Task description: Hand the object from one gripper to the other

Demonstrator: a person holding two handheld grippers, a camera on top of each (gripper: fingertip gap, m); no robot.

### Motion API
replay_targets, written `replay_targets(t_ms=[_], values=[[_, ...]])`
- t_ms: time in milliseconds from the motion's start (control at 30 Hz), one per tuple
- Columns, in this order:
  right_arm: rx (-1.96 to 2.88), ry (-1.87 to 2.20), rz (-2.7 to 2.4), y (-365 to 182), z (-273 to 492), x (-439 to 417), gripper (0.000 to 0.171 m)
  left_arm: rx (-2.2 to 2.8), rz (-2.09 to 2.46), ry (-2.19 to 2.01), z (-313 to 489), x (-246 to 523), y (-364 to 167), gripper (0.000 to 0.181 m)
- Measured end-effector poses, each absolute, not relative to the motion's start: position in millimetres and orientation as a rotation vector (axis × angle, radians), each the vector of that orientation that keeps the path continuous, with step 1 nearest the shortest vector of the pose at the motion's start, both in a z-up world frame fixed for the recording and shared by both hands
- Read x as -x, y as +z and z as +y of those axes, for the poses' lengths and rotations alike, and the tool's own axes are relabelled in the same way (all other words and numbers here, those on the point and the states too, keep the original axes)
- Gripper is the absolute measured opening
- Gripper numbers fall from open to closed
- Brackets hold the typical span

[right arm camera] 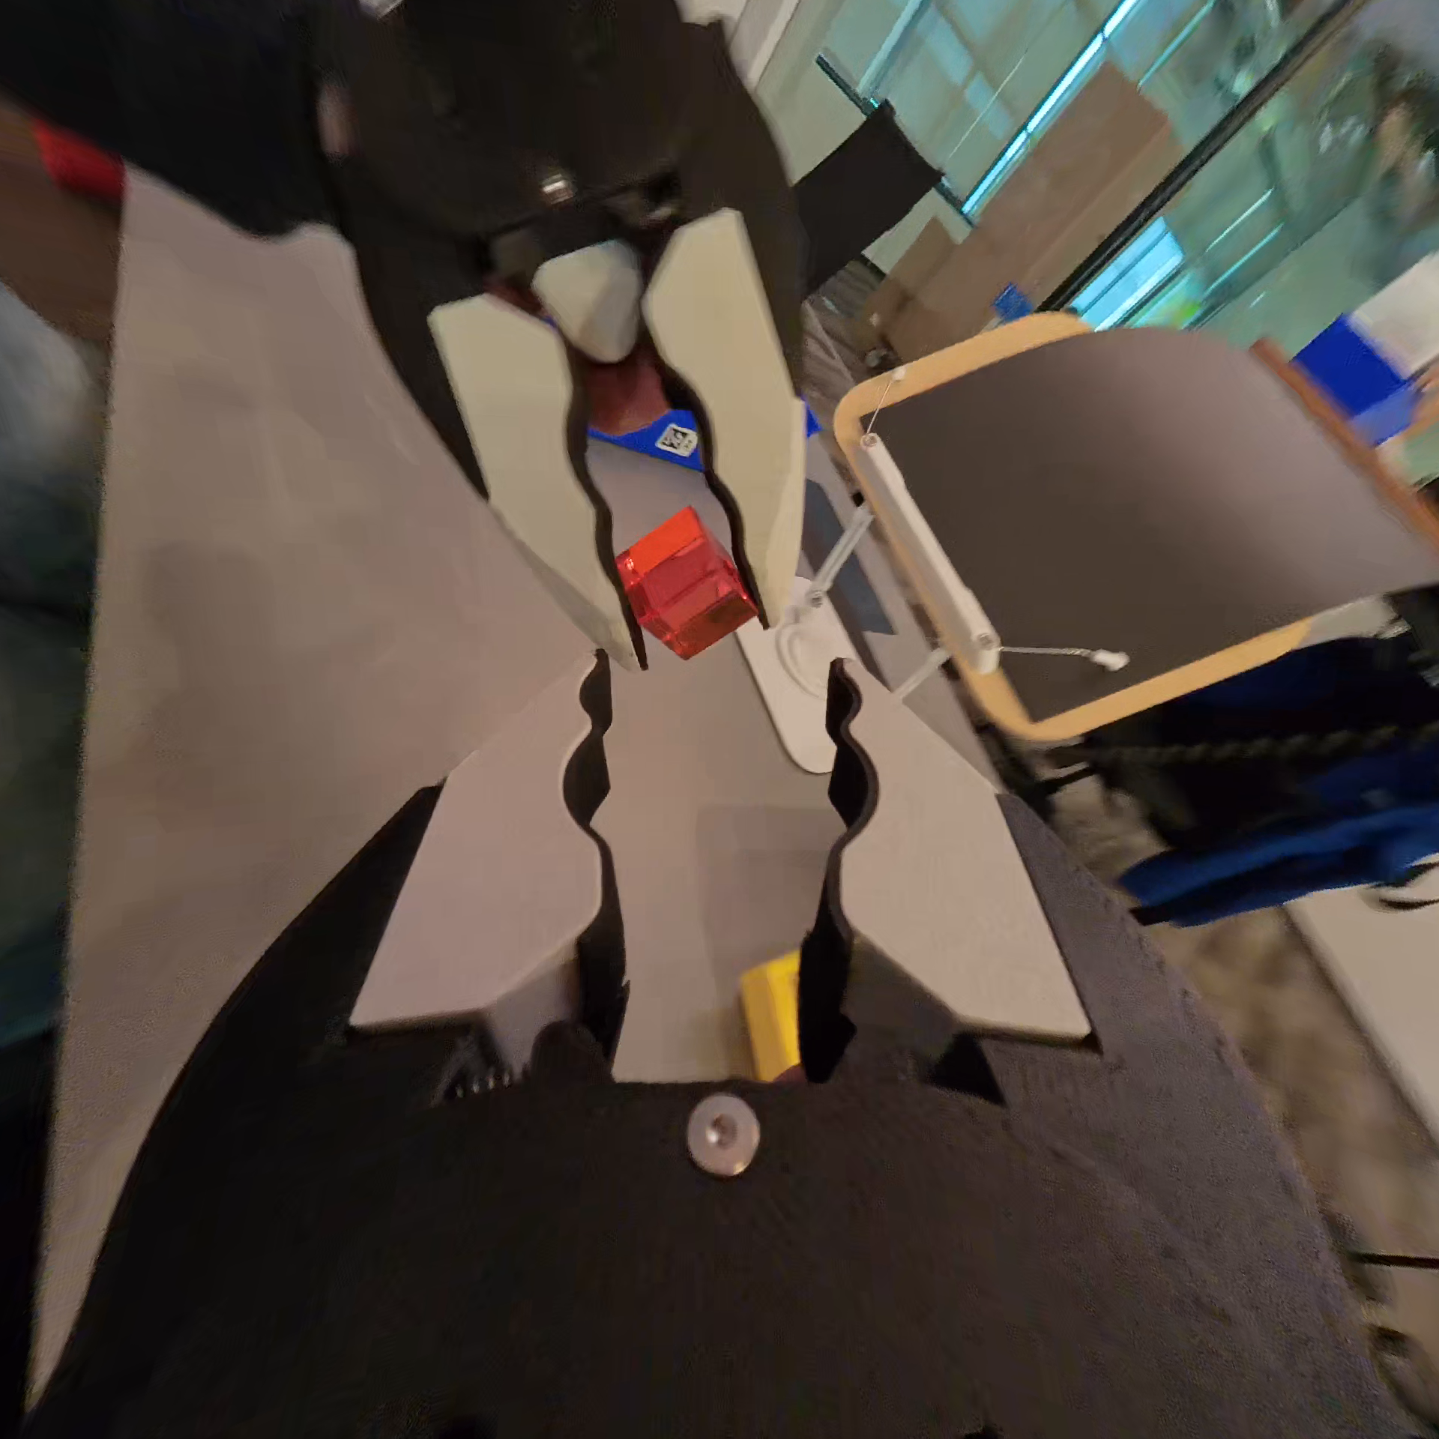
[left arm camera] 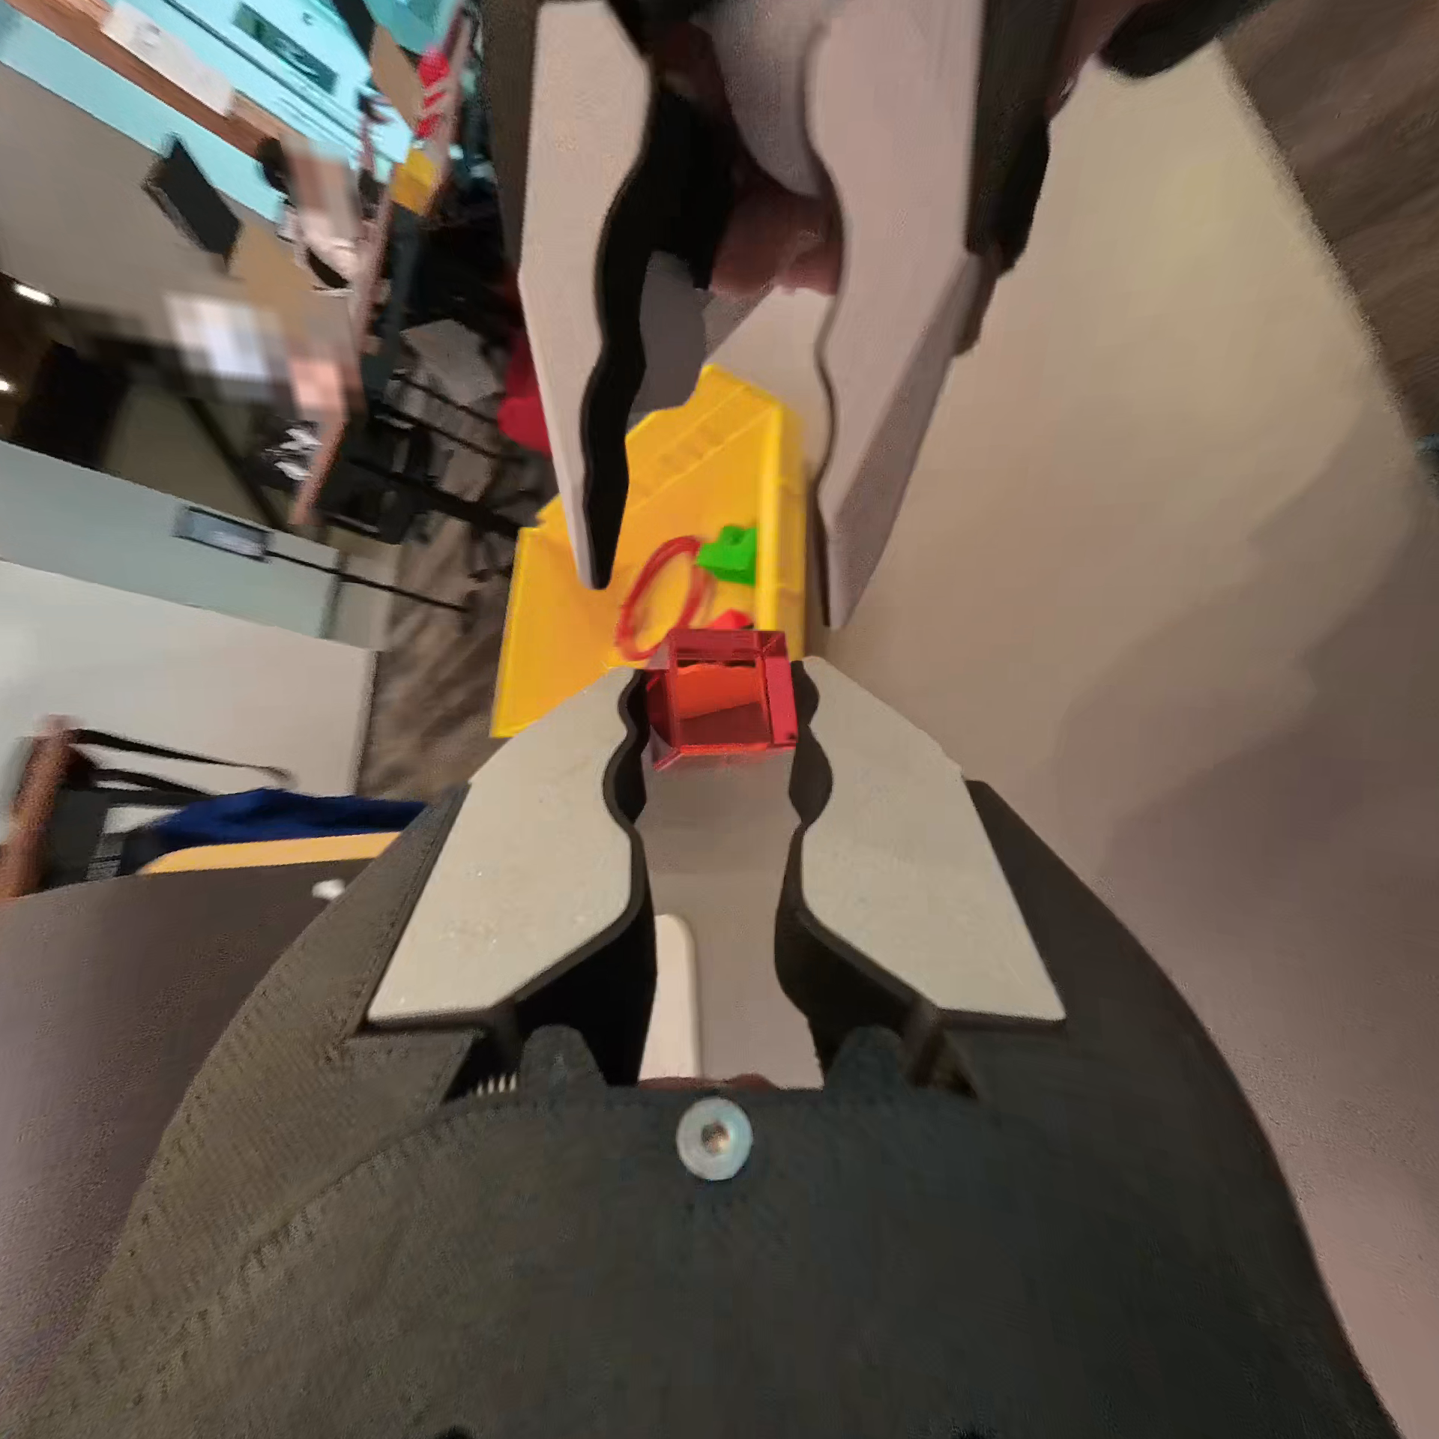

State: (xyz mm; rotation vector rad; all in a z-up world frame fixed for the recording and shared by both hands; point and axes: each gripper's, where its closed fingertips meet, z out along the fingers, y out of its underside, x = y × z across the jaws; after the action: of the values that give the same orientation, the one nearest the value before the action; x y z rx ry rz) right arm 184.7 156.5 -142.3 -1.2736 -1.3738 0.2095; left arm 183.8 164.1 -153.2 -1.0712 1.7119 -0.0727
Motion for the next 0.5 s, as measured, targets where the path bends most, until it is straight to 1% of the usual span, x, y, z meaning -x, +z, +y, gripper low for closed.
replay_targets(t_ms=[233,500], values=[[1.078,-0.075,-1.508,-152,148,-179,0.057,1.274,1.741,-0.551,154,-183,-150,0.034],[0.830,-0.334,-1.483,-137,143,-165,0.067,1.404,1.718,-1.125,135,-186,-139,0.034]])
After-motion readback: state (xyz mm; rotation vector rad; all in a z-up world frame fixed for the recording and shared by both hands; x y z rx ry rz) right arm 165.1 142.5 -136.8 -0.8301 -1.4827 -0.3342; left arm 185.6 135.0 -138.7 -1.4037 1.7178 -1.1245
